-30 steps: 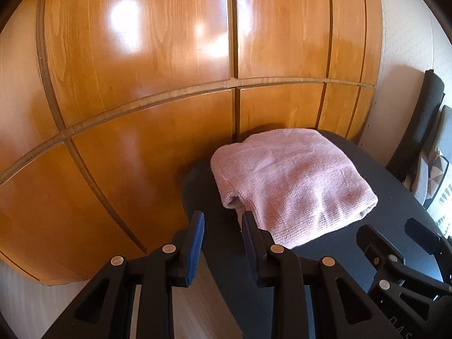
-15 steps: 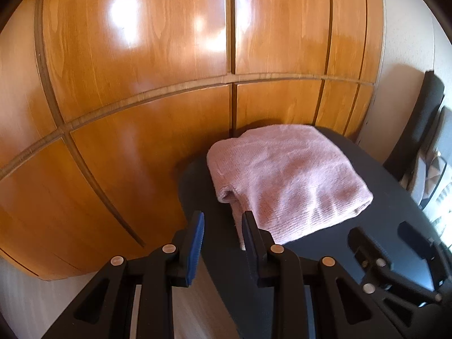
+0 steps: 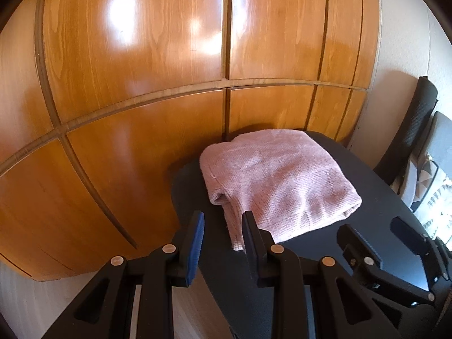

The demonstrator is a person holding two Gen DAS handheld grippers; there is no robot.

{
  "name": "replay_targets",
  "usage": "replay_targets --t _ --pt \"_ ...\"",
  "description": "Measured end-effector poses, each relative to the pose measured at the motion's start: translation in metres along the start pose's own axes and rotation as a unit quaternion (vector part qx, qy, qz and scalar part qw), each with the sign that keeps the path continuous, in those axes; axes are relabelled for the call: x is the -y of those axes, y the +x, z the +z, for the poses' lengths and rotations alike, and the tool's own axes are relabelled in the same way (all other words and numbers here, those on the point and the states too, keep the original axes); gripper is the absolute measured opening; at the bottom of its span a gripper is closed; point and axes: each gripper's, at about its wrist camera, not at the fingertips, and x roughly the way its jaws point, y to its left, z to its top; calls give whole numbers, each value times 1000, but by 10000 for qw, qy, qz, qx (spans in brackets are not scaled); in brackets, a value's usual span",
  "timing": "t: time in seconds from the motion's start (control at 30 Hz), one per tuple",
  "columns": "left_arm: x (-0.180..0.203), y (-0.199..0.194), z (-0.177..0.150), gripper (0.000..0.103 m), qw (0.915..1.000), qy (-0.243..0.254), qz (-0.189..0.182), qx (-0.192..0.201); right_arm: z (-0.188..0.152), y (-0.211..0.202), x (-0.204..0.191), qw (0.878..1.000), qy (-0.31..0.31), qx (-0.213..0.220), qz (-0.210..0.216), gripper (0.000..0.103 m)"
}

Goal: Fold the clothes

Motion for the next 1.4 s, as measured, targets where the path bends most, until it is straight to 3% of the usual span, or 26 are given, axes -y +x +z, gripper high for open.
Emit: replay_targets --t 0.13,0.3,0.67,0.9,1.23,1.4 --pt "-4 -1 1 28 9999 -56 -151 -33 0 0 2 10000 54 -27 -9 81" --pt "-4 -4 -1 28 10000 31 -19 19 0 -2 0 10000 23 -34 -70 81" --pt "-2 -5 -4 28 9998 161 -109 -34 -1 1 7 9994 147 -184 -264 82" --pt "-2 1 -4 28 9988 50 -427 -214 -3 1 7 9994 145 -142 -270 81" --pt "-8 10 -4 28 9980 -172 -486 -363 -3 -1 8 9996 178 -78 -227 81" --pt "-7 2 -7 28 9995 -72 -290 87 -5 0 7 9995 209 -92 -217 81"
